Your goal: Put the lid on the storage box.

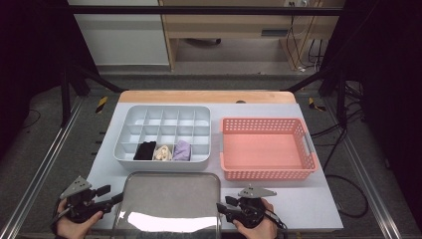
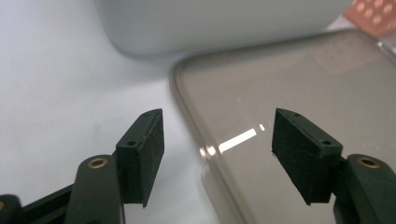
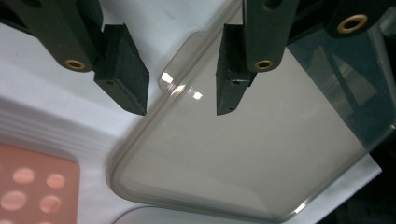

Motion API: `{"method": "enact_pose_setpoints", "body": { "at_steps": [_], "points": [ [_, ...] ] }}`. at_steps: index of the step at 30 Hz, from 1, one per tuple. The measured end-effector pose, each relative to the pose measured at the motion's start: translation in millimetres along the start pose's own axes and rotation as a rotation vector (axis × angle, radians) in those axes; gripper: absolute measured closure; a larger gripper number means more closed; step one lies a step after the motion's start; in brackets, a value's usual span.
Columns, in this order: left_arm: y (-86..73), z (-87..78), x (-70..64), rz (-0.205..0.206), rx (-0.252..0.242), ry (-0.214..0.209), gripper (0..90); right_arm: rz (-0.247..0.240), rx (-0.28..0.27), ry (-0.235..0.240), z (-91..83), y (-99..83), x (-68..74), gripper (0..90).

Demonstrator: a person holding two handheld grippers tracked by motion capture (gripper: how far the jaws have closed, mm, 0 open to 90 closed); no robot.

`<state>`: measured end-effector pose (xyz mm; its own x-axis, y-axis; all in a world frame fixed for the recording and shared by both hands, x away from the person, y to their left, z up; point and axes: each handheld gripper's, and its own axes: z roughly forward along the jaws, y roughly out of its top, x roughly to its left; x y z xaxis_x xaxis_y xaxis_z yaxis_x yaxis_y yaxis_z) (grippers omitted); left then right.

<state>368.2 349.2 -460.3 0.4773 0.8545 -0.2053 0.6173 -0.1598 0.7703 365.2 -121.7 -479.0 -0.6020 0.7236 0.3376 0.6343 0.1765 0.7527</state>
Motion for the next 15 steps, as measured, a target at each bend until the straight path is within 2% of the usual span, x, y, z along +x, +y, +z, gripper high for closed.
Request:
{"method": "enact_pose_setpoints", "body": {
  "at_steps": [1,3,4,5,6,11,15],
  "points": [
    [0.0,0.0,0.0,0.0,0.0,0.0,34.2,0.012,-0.005,0.001,-0.3,-1.1,0.1,56.0],
    [-13.6,-0.4,-4.8,-0.004,0.035,0.025,34.9,0.044,-0.004,0.002,-0.6,-4.5,-0.4,57.6],
    [-13.6,-0.4,-4.8,-0.004,0.035,0.025,35.0,0.044,-0.004,0.002,-0.6,-4.5,-0.4,57.6],
    [-16.6,-0.3,-6.0,-0.006,0.041,0.029,35.0,0.075,0.007,0.014,0.5,-7.3,-0.8,59.6],
    [-21.4,-1.0,-6.7,-0.014,0.051,0.038,35.0,0.085,0.013,0.011,1.4,-9.0,-0.4,60.1],
    [-25.2,-4.8,-7.9,-0.032,0.049,0.052,35.1,0.104,0.024,0.02,3.3,-12.6,1.5,62.5],
    [-25.9,-4.4,-10.4,-0.028,0.077,0.061,35.6,0.121,0.024,0.011,4.4,-14.3,3.9,62.9]
  ]
}}
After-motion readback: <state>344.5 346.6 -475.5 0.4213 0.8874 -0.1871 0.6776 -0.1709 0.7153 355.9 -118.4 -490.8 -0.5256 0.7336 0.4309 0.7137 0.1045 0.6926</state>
